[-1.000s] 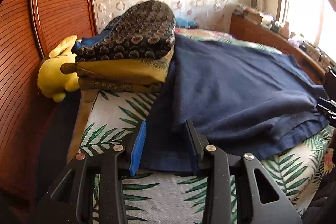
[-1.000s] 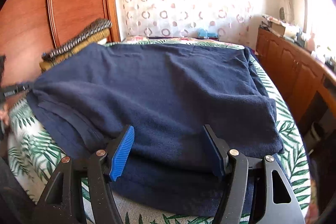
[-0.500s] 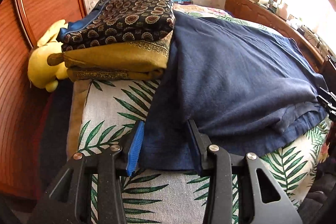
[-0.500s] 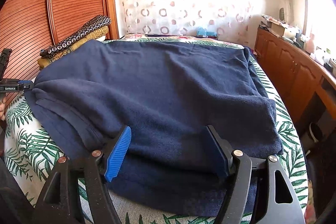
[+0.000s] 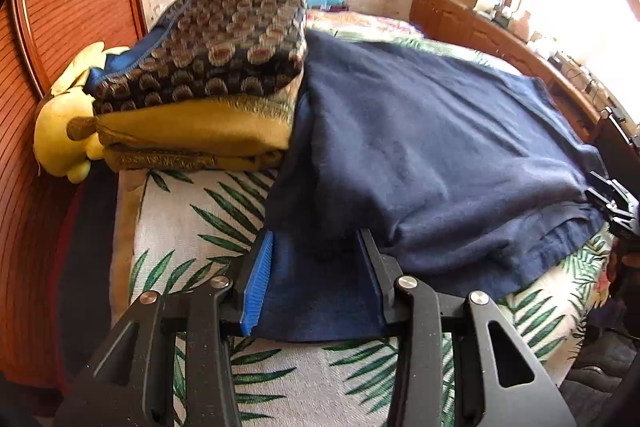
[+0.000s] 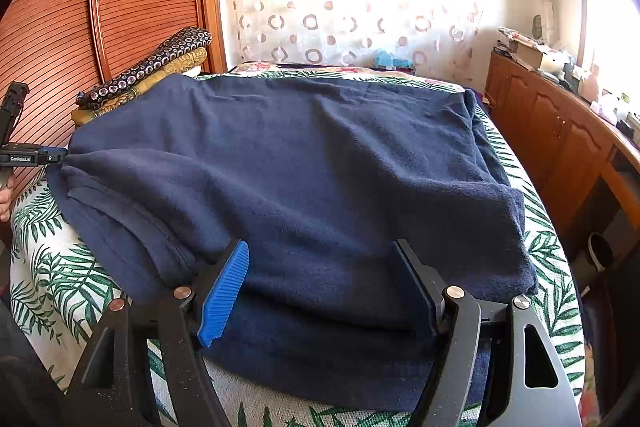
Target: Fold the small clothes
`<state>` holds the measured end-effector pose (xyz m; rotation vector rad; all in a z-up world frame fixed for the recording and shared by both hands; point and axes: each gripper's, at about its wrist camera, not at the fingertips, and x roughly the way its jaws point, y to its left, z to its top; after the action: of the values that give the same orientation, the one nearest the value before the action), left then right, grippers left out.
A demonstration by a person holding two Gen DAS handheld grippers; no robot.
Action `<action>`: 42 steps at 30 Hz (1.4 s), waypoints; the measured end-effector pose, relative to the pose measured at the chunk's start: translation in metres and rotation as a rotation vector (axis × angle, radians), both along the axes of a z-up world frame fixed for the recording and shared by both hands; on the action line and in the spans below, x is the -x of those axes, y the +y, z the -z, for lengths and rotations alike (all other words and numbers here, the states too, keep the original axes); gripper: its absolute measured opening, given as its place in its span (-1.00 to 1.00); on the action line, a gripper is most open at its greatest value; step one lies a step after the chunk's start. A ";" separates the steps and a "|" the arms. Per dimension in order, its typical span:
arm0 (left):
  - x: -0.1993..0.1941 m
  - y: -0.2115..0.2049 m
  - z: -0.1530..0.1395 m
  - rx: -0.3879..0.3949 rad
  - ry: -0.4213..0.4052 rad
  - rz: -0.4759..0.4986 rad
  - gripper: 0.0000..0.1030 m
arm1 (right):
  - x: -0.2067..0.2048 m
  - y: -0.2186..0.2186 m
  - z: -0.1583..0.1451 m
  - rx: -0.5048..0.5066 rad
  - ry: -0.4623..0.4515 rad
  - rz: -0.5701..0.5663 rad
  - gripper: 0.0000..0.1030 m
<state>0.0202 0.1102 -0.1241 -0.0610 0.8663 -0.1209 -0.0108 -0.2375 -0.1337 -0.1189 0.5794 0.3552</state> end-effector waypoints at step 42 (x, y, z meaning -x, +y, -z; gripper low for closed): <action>-0.022 -0.105 -0.085 0.112 -0.214 0.272 -0.84 | 0.014 -0.046 -0.026 -0.036 0.041 0.038 0.48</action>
<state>0.0420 0.0053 -0.0390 -0.0342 0.6503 -0.4240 -0.0248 -0.2834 -0.1079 -0.0660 0.6151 0.3312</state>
